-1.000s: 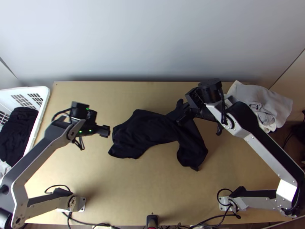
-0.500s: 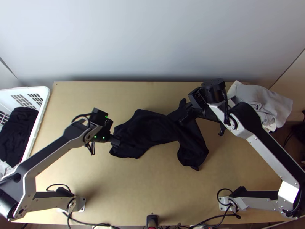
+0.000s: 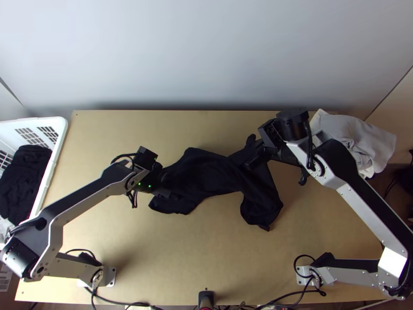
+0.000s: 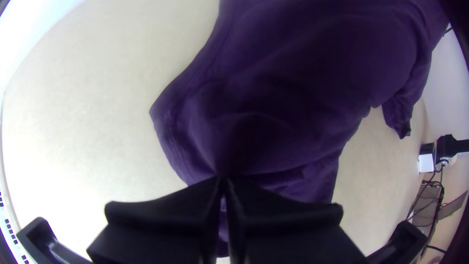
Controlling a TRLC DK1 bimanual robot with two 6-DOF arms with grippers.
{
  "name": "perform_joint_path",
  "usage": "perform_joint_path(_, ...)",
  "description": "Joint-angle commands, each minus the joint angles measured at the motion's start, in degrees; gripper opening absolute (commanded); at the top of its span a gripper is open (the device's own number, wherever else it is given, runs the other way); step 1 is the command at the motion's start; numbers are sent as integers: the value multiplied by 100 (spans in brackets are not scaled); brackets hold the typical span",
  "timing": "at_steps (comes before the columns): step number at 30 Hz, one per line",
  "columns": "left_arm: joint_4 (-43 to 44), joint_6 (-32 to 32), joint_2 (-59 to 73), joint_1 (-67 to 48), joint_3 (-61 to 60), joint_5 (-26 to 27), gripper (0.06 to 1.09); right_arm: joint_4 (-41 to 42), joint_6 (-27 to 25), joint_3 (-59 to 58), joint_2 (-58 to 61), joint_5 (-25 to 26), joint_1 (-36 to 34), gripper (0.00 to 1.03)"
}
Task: Fold the t-shirt
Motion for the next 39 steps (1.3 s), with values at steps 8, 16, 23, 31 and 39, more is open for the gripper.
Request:
perform_joint_path(8, -271, 94, -717, 618, 621, 15, 9, -143, -18, -64, -458, 10, -263, 3)
perform_joint_path(16, -622, 331, -1649, 978, 1333, -12, 9, -160, -62, 226, -756, 125, -316, 3)
perform_joint_path(23, -613, 463, -2299, 1268, 1896, -302, 9, -46, -124, 894, -792, 379, -289, 3)
perform_joint_path(31, -306, 674, -3143, 1426, 2159, -1049, 9, 209, -212, 1721, -827, 643, -201, 3)
perform_joint_path(39, -1044, 736, -4145, 872, 1500, -943, 9, -521, -53, 1659, -967, 590, 528, 3)
